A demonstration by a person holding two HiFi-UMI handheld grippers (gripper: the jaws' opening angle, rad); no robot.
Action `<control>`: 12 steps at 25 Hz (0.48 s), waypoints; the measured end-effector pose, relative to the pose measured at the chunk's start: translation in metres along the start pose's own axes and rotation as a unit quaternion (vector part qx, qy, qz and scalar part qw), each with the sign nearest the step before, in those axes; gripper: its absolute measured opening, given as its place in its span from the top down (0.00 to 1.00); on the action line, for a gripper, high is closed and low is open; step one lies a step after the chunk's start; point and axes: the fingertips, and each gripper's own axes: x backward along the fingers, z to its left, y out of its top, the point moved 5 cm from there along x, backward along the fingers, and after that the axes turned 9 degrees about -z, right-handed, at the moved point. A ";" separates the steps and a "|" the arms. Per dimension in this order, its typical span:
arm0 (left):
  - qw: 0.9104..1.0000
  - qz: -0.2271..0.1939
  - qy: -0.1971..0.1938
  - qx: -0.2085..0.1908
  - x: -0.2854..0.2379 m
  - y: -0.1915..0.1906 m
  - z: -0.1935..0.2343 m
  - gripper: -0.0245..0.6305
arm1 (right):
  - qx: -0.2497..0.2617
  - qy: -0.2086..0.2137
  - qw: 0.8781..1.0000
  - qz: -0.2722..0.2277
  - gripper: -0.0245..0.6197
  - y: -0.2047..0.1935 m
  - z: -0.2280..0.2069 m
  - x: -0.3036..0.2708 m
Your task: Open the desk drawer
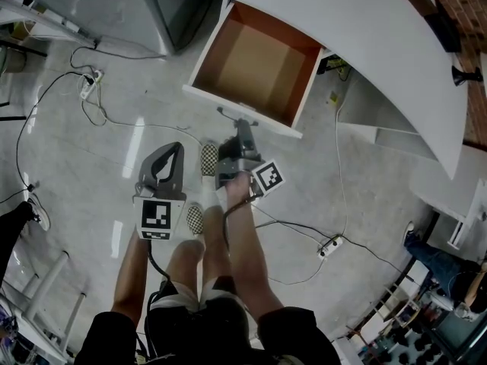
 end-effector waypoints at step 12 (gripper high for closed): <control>1.000 0.013 -0.004 -0.003 0.003 -0.012 -0.010 0.95 | 0.001 -0.011 1.000 0.003 0.91 0.001 -0.006 0.000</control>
